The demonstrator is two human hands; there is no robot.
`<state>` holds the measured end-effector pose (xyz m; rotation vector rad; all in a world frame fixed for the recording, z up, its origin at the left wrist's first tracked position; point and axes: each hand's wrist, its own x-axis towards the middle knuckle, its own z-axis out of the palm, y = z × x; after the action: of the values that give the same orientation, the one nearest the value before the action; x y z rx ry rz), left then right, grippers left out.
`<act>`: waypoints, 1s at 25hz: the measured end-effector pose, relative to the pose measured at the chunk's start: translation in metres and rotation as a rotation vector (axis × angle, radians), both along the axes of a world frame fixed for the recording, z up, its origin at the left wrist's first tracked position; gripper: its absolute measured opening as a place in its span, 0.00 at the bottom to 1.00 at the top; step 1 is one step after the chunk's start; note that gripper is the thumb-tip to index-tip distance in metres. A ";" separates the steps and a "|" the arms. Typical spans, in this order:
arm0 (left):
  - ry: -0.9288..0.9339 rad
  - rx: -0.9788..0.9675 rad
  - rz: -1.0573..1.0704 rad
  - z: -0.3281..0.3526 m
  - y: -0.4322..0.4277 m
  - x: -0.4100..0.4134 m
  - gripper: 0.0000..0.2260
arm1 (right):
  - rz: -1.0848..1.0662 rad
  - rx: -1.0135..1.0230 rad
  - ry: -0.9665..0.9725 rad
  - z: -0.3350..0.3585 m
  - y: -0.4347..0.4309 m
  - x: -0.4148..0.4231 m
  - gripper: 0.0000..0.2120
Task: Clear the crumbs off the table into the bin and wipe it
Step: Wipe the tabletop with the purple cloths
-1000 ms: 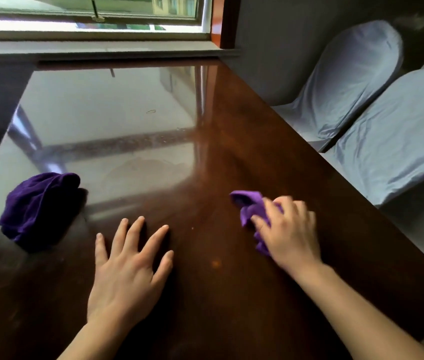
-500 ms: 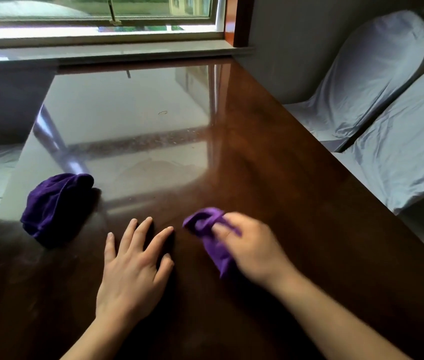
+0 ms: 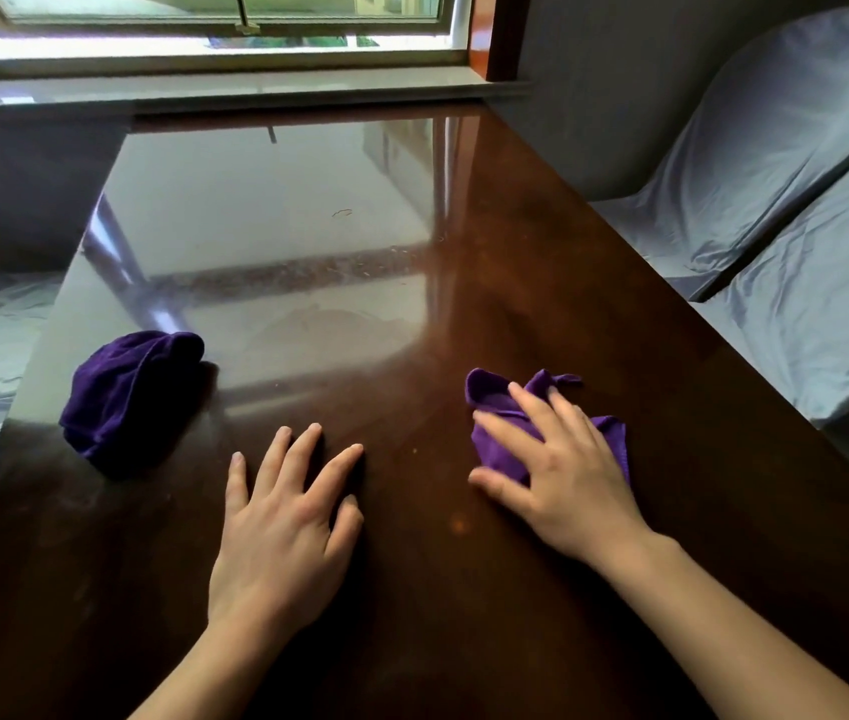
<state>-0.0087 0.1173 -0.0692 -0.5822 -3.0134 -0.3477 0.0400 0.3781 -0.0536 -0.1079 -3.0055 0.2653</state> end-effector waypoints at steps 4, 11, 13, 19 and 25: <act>0.001 0.004 0.006 0.000 0.002 -0.001 0.26 | -0.225 -0.028 0.076 -0.008 0.016 -0.062 0.22; -0.038 0.306 0.000 0.013 -0.006 0.001 0.31 | 0.290 -0.107 0.154 -0.008 -0.126 -0.024 0.15; -0.041 0.420 0.004 0.015 -0.011 0.001 0.30 | 0.332 -0.131 0.120 -0.008 -0.114 -0.007 0.19; -0.012 0.298 -0.035 0.012 -0.007 0.004 0.27 | -0.075 0.019 0.107 -0.009 0.039 0.010 0.20; -0.016 0.060 -0.089 0.009 -0.005 0.005 0.26 | -0.547 -0.057 0.114 -0.003 0.132 0.044 0.22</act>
<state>-0.0034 0.1122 -0.0605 -0.7132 -2.9871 -0.4474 0.0845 0.5098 -0.0564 -0.8664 -2.7171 0.2820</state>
